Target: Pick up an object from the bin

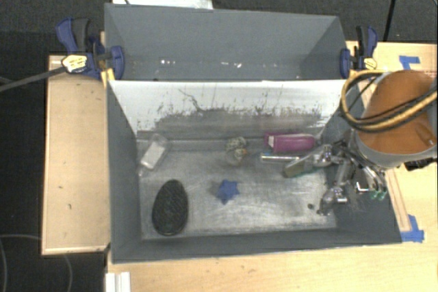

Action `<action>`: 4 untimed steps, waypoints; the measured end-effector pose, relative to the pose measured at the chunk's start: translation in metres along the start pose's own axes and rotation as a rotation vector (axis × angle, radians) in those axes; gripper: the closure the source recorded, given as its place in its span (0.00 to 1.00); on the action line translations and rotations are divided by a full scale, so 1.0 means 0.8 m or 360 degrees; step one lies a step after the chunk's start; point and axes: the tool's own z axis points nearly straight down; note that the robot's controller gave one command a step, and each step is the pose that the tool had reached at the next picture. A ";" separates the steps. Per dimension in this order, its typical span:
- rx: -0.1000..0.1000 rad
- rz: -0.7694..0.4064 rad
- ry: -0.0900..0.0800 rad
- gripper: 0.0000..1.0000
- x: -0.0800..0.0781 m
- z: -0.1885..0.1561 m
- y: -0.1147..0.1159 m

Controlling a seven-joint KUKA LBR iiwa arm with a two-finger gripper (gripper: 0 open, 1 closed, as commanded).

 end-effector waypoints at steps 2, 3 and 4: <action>0.0009 -0.0331 0.0042 0.00 -0.098 0.073 -0.019; -0.0006 0.0114 0.0067 0.00 -0.102 0.069 -0.017; -0.0002 0.0112 0.0011 1.00 -0.112 0.062 -0.017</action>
Offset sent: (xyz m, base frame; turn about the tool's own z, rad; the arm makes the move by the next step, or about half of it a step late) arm 0.0149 -0.0143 -0.0681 0.0802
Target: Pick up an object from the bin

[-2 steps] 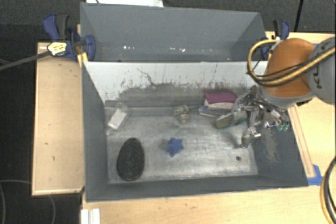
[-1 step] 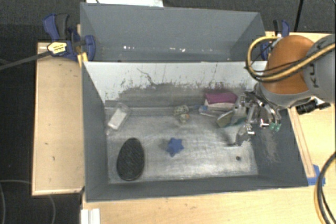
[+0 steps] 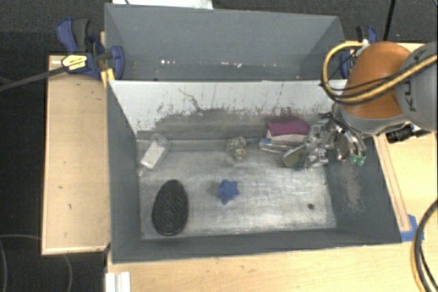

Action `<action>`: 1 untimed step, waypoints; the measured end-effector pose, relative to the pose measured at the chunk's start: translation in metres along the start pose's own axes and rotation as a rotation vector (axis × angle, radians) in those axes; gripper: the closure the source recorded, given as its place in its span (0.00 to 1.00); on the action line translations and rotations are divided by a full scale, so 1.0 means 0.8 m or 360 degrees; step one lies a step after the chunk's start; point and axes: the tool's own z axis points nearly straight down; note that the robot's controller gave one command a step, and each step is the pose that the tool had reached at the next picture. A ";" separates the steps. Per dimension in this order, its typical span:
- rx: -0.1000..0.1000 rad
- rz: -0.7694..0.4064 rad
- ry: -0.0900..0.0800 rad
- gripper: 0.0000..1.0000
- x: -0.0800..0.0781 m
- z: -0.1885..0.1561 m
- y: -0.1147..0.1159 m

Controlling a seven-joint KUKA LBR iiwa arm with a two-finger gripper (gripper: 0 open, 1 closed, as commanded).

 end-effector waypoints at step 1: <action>0.0007 -0.0383 -0.0035 1.00 0.032 -0.187 0.034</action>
Offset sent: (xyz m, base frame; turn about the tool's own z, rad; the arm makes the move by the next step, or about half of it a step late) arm -0.0234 0.0283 0.1451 -0.2404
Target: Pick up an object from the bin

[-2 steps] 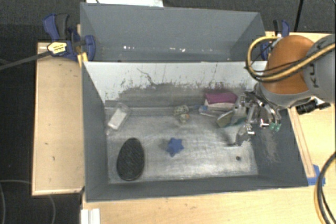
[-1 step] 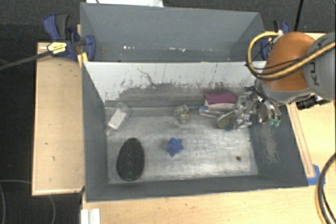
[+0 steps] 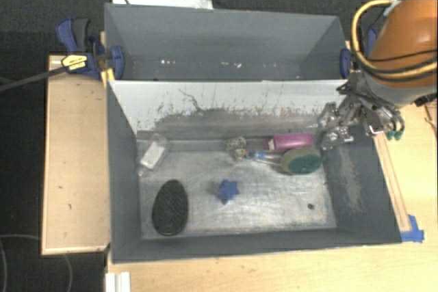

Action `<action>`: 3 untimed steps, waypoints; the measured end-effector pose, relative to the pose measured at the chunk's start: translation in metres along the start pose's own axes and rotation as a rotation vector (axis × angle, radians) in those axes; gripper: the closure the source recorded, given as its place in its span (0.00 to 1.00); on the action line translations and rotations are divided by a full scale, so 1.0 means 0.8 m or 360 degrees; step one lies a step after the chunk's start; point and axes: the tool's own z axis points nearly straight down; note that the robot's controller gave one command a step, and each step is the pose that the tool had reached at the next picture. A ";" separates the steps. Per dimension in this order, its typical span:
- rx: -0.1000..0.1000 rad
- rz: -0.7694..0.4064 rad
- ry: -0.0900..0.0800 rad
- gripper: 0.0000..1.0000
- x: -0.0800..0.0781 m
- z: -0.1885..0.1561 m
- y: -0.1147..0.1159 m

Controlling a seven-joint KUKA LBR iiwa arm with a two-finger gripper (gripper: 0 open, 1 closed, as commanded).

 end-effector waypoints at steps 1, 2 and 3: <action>-0.0004 0.0003 0.0009 0.00 0.001 0.005 0.000; -0.0007 -0.0243 0.0016 0.00 0.001 0.206 -0.009; -0.0003 -0.0244 0.0007 1.00 -0.001 0.201 -0.009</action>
Offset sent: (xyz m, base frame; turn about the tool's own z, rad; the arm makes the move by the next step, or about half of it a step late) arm 0.0000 0.0000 0.0000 0.0000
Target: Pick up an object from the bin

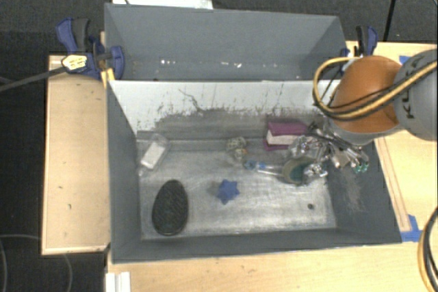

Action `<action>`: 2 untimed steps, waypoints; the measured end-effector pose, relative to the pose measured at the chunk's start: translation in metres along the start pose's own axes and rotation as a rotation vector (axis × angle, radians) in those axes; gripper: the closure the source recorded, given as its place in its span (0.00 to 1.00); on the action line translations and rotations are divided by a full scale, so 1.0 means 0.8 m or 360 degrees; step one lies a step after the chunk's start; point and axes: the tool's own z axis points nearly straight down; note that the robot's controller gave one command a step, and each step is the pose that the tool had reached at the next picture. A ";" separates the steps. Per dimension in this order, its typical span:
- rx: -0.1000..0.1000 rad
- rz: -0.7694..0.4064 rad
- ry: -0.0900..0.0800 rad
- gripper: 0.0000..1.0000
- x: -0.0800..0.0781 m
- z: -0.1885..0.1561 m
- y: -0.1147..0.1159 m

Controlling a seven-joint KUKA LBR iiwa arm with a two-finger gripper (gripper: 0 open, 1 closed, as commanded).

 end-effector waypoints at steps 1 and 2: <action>0.0007 -0.0323 -0.0008 1.00 0.030 -0.220 -0.025; 0.0005 -0.0669 -0.0004 1.00 0.033 -0.319 -0.041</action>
Offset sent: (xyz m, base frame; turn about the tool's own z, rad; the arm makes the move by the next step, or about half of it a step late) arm -0.0196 -0.0255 0.1711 -0.2058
